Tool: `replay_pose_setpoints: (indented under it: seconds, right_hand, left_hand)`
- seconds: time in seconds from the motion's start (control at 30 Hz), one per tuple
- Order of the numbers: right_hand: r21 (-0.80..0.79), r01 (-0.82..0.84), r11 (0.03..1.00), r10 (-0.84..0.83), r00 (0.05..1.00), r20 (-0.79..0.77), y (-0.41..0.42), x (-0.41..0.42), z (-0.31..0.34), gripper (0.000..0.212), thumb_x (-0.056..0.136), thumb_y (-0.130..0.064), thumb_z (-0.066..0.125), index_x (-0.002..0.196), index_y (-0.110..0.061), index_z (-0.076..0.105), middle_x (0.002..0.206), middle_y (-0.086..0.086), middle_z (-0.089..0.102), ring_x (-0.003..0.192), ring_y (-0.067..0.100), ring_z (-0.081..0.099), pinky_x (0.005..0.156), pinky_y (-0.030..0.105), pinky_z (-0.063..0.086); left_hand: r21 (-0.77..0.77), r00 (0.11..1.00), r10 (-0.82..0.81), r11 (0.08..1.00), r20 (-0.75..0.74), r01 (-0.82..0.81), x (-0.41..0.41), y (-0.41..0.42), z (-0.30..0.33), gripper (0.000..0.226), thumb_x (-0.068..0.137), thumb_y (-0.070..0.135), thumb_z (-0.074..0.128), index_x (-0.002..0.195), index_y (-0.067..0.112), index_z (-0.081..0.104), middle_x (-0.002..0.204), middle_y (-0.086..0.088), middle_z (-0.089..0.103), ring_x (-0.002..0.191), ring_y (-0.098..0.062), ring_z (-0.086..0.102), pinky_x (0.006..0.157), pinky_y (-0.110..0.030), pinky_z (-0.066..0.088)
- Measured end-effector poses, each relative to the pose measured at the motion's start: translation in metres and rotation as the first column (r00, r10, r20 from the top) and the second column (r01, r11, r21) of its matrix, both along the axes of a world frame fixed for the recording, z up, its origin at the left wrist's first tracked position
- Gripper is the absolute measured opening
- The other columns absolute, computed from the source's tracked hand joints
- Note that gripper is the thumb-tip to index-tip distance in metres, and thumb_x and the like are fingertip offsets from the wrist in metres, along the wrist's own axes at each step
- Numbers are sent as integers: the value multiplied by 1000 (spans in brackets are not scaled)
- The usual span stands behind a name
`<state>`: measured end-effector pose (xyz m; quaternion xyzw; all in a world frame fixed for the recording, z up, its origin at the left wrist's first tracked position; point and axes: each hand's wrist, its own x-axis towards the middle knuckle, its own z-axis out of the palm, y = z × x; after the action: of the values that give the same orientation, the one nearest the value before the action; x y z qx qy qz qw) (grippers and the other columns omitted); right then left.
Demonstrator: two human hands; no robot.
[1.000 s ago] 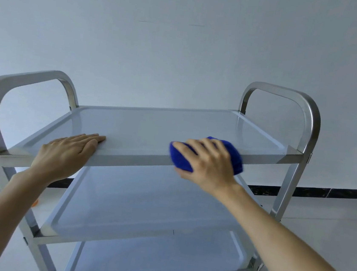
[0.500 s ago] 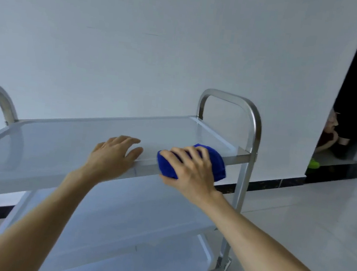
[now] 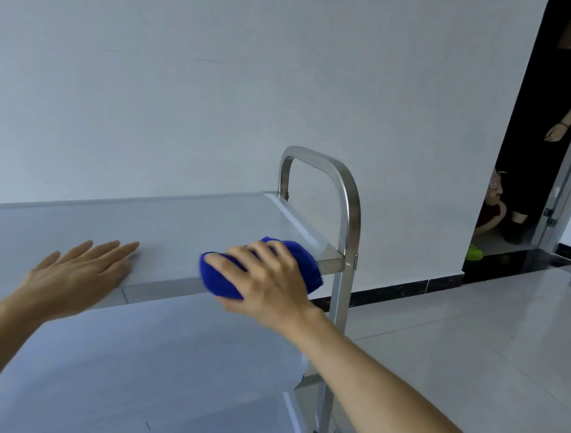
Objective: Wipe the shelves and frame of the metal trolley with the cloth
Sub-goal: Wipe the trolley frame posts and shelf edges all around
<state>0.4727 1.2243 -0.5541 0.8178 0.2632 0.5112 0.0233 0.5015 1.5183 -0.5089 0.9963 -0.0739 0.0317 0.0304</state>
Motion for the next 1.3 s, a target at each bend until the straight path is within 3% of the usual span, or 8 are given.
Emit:
replay_pose_setpoints:
  seconds: [0.17,0.5,0.7,0.87,0.97,1.03,1.13,1.3]
  right_hand:
    - [38,124,991,-124,992,-24,-65,-5,2,38,78,-38,68,114,-25,72,102,-4,70,84,25,65,81,43,49]
    - [-12,64,998,-64,998,5,36,1,-6,40,84,-42,66,119,-24,65,102,-1,65,87,26,59,82,43,44]
    - [-28,68,997,-65,995,79,-23,-2,-8,39,86,-29,64,124,-26,66,113,-2,68,92,25,63,85,42,48]
    - [-15,97,995,-98,993,-60,-79,-10,-2,47,85,-40,75,128,-24,67,117,-4,68,100,23,64,93,43,47]
    - [144,-89,986,109,985,-136,-88,-16,10,36,88,-31,76,121,-18,71,111,-1,70,101,24,65,92,45,48]
    - [298,-122,947,144,988,-54,-92,-20,20,32,90,-25,75,120,-14,72,108,3,70,99,26,65,87,46,50]
    - [498,-86,863,65,996,60,-99,-29,43,33,94,-26,68,125,-15,67,115,3,68,105,25,60,89,46,49]
    - [792,-69,606,-72,987,141,-116,-25,103,32,97,-33,62,128,-25,62,124,-3,62,110,20,55,94,39,44]
  left_hand:
    - [-42,999,-52,998,9,53,0,9,-2,77,73,68,-11,148,57,-3,162,24,3,153,-10,-1,123,-39,1]
    - [-53,997,-74,996,31,75,5,12,-6,72,74,68,-11,145,60,-3,161,26,6,152,-7,-1,123,-37,-1]
    - [-32,997,-58,998,56,60,2,11,-6,73,77,65,-10,149,57,1,162,25,5,152,-7,-1,123,-37,0]
    - [-15,994,-33,999,104,34,3,-1,-8,57,97,52,1,153,49,10,164,19,10,153,-12,3,123,-41,1]
    - [-109,946,-105,983,308,145,-5,-19,-4,45,104,34,30,148,38,37,158,14,33,149,-15,22,121,-42,15]
    - [-175,901,-195,944,388,280,-13,-36,0,41,101,36,42,142,35,47,151,11,45,142,-18,37,115,-43,28]
    - [-225,890,-260,906,375,360,-21,-62,4,51,95,54,36,140,35,50,147,12,48,136,-19,43,111,-42,34]
    - [-180,889,-331,899,317,399,-12,-95,9,63,91,64,21,146,39,40,153,15,39,146,-14,29,119,-38,22]
